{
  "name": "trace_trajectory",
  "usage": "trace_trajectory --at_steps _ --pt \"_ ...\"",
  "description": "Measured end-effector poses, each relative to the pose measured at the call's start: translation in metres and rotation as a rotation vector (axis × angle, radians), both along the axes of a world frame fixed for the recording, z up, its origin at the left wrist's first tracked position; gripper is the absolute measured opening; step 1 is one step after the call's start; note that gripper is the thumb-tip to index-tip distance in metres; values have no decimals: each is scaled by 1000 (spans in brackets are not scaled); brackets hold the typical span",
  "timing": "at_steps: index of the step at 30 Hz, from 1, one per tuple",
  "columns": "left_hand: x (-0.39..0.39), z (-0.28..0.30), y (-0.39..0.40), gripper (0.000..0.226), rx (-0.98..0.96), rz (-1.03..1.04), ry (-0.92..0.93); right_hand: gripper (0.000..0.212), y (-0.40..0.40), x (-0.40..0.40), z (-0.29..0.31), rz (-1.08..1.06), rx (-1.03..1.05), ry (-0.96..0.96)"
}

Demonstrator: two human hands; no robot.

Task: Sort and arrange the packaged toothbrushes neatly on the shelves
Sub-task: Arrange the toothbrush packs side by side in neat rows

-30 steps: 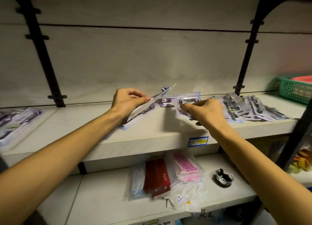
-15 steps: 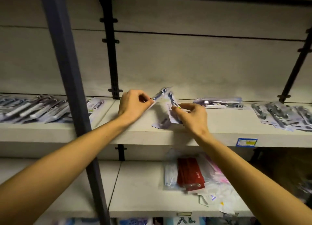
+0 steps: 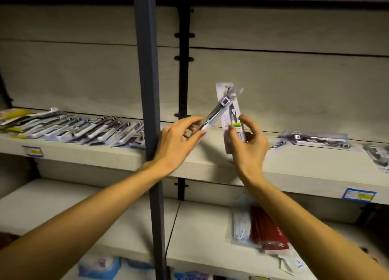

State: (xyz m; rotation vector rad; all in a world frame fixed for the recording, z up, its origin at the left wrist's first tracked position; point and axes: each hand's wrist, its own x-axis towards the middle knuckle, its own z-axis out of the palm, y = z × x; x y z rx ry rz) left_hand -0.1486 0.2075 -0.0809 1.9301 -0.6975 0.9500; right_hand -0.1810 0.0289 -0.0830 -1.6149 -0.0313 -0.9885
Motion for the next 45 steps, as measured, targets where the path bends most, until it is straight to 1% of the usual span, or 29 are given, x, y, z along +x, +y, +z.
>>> trace_trajectory --at_steps 3,6,11,14,16,19,23,26,31,35,40,43,45 --pt "-23 10 18 33 -8 -2 -156 36 29 -15 6 -25 -34 -237" --pt "-46 19 40 25 -48 -7 -288 39 60 -30 13 -54 -92 -398" --pt "-67 30 85 12 -147 35 -401 44 113 -48 21 7 -142 -572" --pt "-65 33 117 9 -289 98 -374 47 145 -49 23 65 -211 -591" --pt "-60 28 141 9 -377 150 -319 49 166 -47 21 101 -279 -574" --pt "-54 14 176 7 -441 217 -245 52 197 -38 12 195 -337 -519" --pt "-42 -6 223 8 -445 351 -133 48 248 -19 -2 376 -303 -383" --pt "-28 -14 262 7 -387 461 -98 45 281 2 -8 484 -300 -228" --pt "9 -14 323 4 -274 594 11 44 324 57 -4 511 -431 -98" --pt "48 -7 368 3 -229 662 71 41 358 108 12 520 -468 -3" --pt "103 0 415 6 -205 708 170 40 388 165 26 468 -472 53" --pt "133 1 433 6 -147 740 229 40 409 195 31 512 -436 165" --pt "152 0 442 7 -85 736 287 37 423 209 31 525 -450 243"
